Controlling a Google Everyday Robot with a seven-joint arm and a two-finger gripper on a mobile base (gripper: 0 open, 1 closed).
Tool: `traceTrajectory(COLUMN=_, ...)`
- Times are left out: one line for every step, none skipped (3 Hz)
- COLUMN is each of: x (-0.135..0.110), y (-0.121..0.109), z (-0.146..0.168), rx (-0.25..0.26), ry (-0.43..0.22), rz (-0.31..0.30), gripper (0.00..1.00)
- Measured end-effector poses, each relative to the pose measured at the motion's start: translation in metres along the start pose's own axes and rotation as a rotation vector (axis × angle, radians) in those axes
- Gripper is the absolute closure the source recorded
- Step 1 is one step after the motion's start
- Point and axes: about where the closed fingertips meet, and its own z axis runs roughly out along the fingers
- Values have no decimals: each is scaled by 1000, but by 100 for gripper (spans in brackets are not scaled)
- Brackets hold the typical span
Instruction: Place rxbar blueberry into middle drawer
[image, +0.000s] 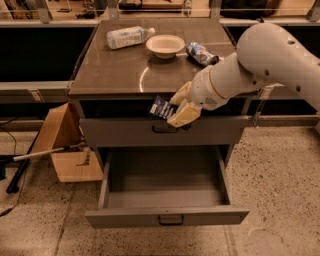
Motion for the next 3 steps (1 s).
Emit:
traceTrajectory(x=22, y=12, z=9, rx=117, ry=73, rz=38, gripper=100)
traceTrajectory(x=47, y=14, z=23, rx=204, ry=122, rz=77, gripper=100)
traceTrajectory(x=72, y=17, z=37, rx=245, ry=152, rz=120, gripper=100)
